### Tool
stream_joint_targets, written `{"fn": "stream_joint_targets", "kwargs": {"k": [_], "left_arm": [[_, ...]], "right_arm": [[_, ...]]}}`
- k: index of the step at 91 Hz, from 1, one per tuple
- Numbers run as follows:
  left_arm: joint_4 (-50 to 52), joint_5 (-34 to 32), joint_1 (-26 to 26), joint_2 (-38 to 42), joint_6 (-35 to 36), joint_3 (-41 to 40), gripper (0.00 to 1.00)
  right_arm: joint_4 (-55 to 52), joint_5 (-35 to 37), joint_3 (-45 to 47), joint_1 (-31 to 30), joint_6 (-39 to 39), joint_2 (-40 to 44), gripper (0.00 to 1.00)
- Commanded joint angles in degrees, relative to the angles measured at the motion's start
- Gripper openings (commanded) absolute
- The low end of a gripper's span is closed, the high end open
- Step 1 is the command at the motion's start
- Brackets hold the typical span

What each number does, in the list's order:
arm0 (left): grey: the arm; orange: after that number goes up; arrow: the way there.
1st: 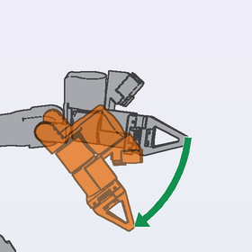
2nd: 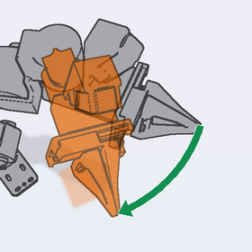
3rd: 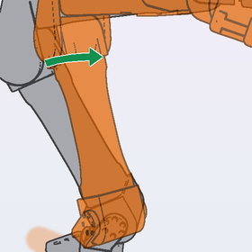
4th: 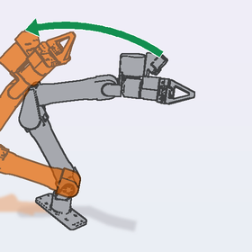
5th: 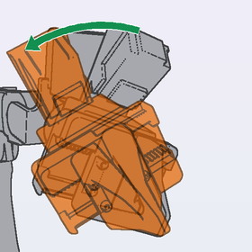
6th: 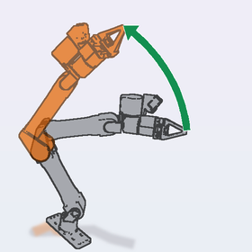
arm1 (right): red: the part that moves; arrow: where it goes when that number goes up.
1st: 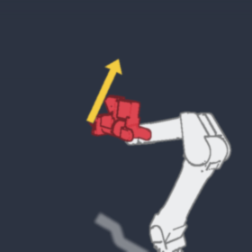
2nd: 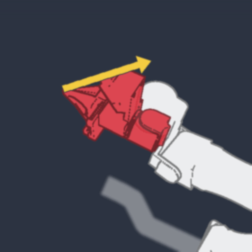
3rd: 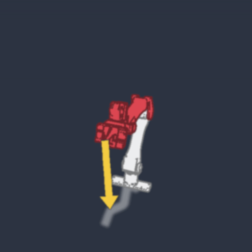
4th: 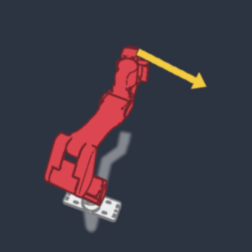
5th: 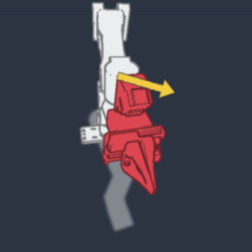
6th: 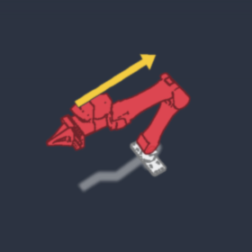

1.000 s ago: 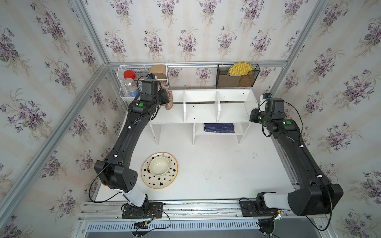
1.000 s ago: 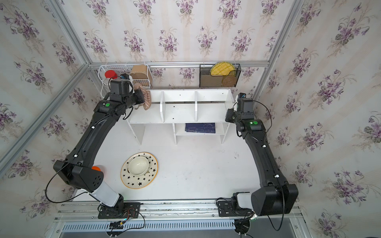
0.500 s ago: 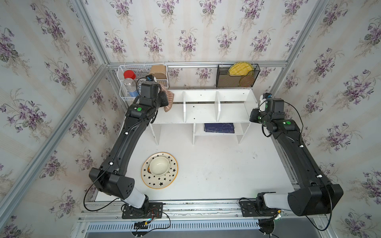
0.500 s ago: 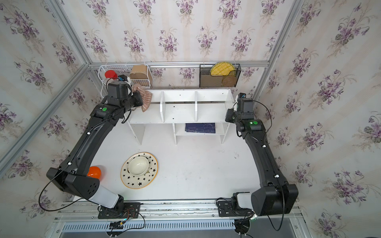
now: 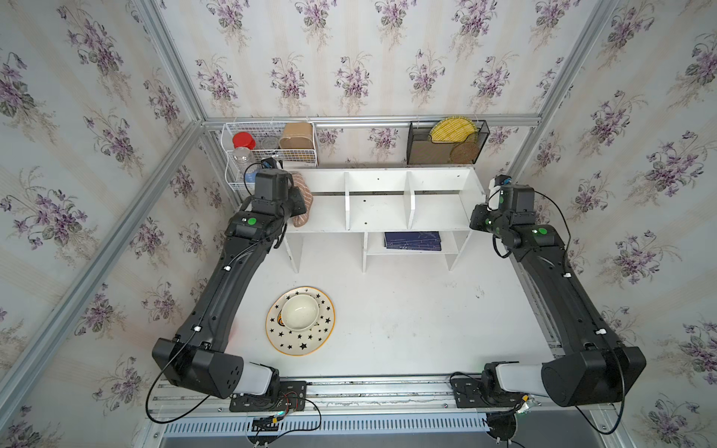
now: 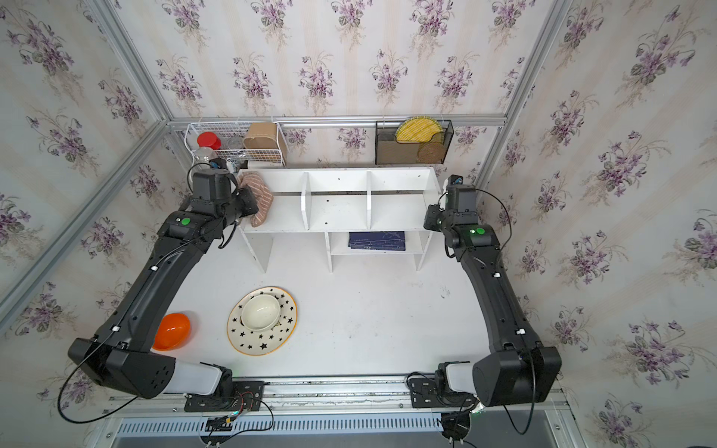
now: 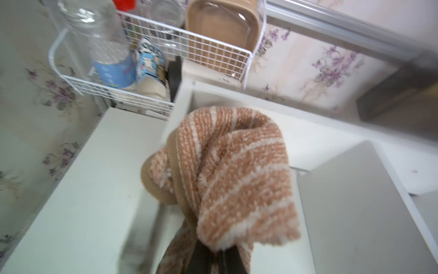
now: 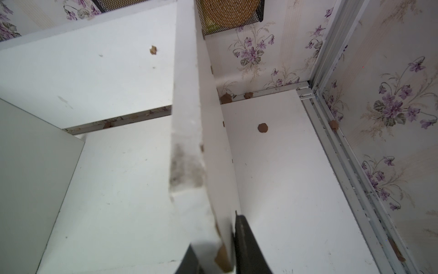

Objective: Wipe the bookshelf clean with a cloth
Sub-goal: Wipe the dust from the shelf.

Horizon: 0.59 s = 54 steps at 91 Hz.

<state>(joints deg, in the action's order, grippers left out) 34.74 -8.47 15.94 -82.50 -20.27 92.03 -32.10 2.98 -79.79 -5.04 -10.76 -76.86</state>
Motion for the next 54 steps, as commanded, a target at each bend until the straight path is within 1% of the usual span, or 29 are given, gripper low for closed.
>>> {"fn": "stream_joint_targets", "kwargs": {"k": [1,12,23,38,47,54], "left_arm": [[-2.69,2.90,2.03,-0.52,-0.54,-1.93,0.00],[-3.39,3.47,3.89,-1.81,-0.88,-4.53,0.00],[-4.39,2.78,4.35,-3.99,-1.21,-6.18,0.00],[-4.32,4.82,5.42,-7.51,-1.48,-4.20,0.00],[-5.10,5.31,6.81,-8.22,-1.15,-3.47,0.00],[-5.84,6.22,6.91,-8.45,-1.32,-3.64,0.00]], "right_arm": [[-0.86,3.57,0.01,0.25,-4.69,0.59,0.00],[-0.82,3.45,-0.01,0.22,-4.75,0.55,0.00],[-0.94,3.47,-0.09,0.21,-4.86,0.40,0.00],[-0.81,3.32,0.14,0.25,-4.84,0.31,0.00],[-0.61,3.12,0.29,0.25,-4.74,0.09,0.00],[-0.74,2.91,0.02,0.21,-4.79,-0.40,0.00]]}}
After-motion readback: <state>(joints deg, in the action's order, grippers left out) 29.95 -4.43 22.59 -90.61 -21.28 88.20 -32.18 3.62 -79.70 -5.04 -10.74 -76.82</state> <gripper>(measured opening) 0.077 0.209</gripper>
